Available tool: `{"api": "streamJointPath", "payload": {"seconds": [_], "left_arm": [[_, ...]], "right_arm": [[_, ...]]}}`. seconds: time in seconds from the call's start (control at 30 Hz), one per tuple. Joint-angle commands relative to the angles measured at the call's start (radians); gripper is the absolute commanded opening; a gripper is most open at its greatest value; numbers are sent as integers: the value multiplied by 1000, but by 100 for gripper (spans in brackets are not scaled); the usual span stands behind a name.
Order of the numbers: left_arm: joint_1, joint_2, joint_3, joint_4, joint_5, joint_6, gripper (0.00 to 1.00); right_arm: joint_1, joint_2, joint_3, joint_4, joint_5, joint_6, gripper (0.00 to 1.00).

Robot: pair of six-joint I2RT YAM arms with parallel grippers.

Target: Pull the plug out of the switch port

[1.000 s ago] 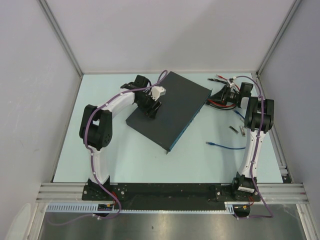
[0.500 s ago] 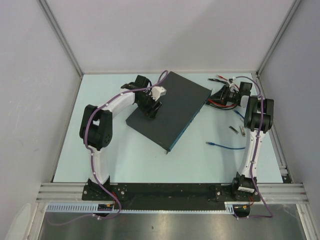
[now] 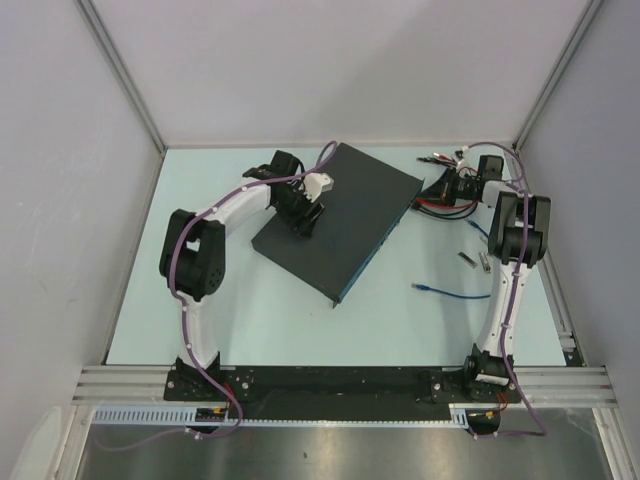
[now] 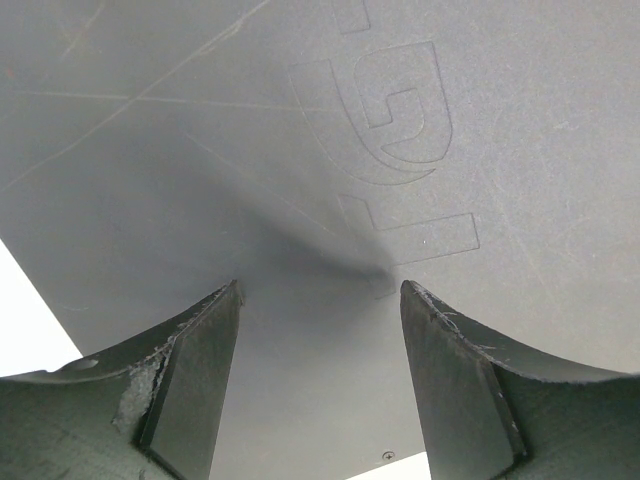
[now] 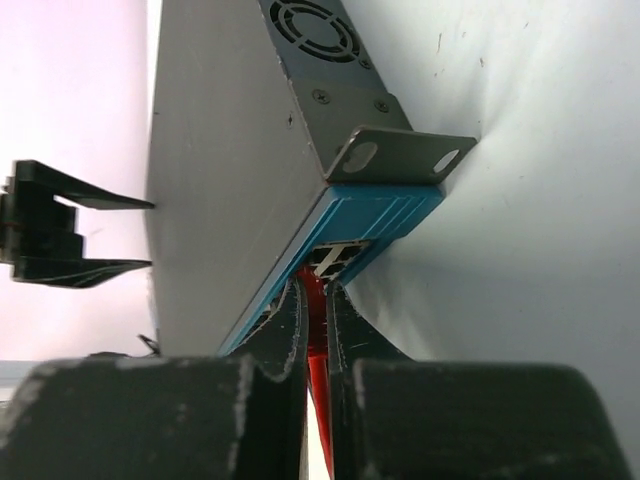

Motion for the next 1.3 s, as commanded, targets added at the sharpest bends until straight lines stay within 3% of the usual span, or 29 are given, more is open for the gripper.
{"api": "streamJointPath", "payload": {"seconds": [0.0,0.23,0.4,0.7,1.03,1.2,1.27], "left_arm": [[-12,3,6,5,14,14,71],[-12,11,6,9,29,14,70],[-12,10,6,12,31,16,70],[-12,11,21,28,55,9,70],[-9,-28,6,78,104,8,71],[-4,-86,-48,156,147,-41,70],[-3,-120,-75,196,178,-63,70]], "right_arm": [[-41,-49,-23,-169,113,-166,2],[-77,-52,-57,-155,-11,-261,2],[-78,-99,-101,-9,-126,-182,3],[-72,-204,-117,111,-114,-129,2],[11,-414,-118,-77,-34,-324,1],[63,-593,-184,-161,30,-379,1],[71,-642,-198,-268,56,-454,1]]}}
